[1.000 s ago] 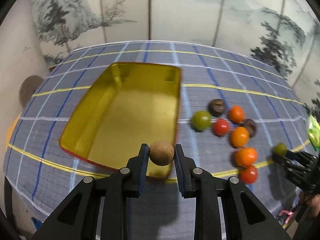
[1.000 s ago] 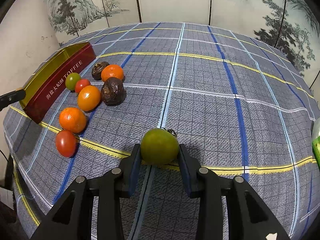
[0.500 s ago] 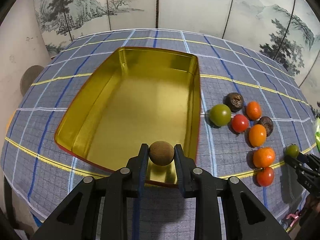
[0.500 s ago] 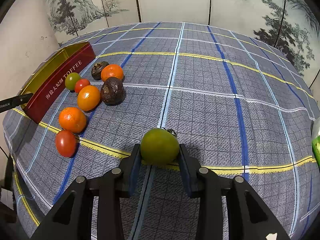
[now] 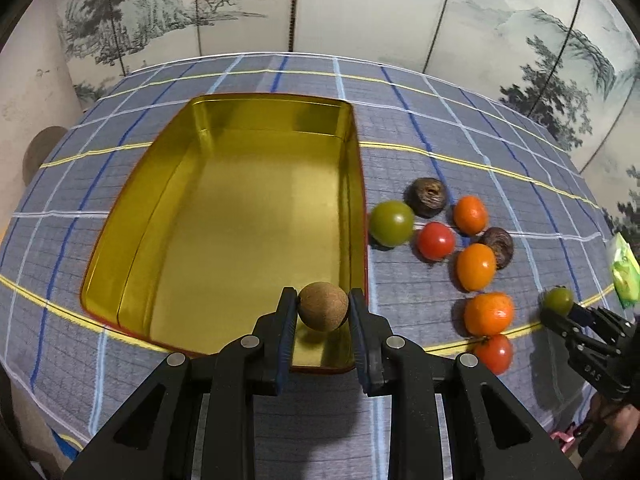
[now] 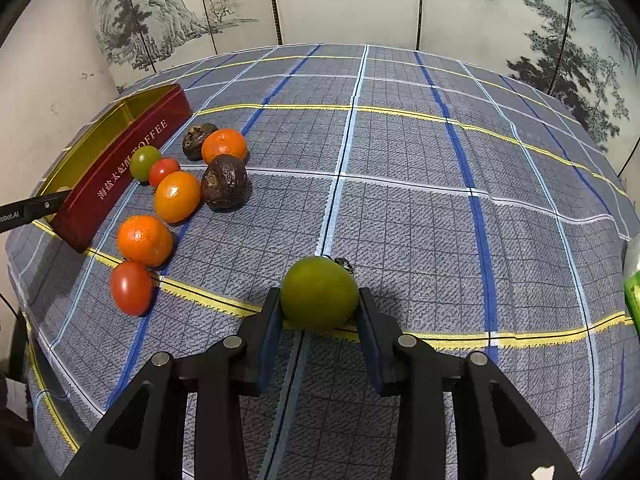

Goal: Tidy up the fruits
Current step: 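Carry the brown fruit into the red tin and open the left tool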

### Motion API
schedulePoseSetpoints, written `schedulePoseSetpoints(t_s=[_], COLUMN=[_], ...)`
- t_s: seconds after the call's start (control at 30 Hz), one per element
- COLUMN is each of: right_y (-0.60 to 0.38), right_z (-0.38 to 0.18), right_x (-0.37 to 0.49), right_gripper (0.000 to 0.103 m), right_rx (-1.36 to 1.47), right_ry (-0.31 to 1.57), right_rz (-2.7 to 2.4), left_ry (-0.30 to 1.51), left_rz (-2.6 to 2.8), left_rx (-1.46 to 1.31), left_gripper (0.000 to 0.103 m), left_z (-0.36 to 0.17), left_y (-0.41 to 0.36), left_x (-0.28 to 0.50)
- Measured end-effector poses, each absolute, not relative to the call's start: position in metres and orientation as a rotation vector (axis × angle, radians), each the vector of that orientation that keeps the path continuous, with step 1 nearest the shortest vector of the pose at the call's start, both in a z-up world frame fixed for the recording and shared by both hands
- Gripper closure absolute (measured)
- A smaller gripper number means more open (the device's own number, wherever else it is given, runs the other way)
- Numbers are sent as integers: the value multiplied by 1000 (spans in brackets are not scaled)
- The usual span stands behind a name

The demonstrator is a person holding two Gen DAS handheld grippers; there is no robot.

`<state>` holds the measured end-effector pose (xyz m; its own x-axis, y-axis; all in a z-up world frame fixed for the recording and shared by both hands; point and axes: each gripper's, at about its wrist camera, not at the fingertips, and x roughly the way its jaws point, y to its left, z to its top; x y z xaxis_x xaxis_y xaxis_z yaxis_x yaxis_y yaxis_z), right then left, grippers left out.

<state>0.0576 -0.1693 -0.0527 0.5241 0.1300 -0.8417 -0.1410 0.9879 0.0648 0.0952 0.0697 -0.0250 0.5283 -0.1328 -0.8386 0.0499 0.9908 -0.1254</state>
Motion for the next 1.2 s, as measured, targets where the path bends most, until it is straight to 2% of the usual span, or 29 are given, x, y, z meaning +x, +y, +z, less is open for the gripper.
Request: schedulePoseSetpoints(t_s=[0.9, 1.0, 1.2], right_y=[-170, -170, -170], right_z=[-53, -53, -53], right_x=[56, 56, 57], right_gripper=[69, 69, 70], right_rx=[-22, -21, -20], right_ry=[1011, 1011, 1012], right_rz=[150, 149, 148], left_ry=[1025, 1027, 1025], left_rz=[-14, -10, -3], left_rx=[-40, -39, -36], left_gripper=[75, 73, 63], left_z=[-35, -35, -33], left_y=[93, 93, 94], left_x=[99, 99, 97])
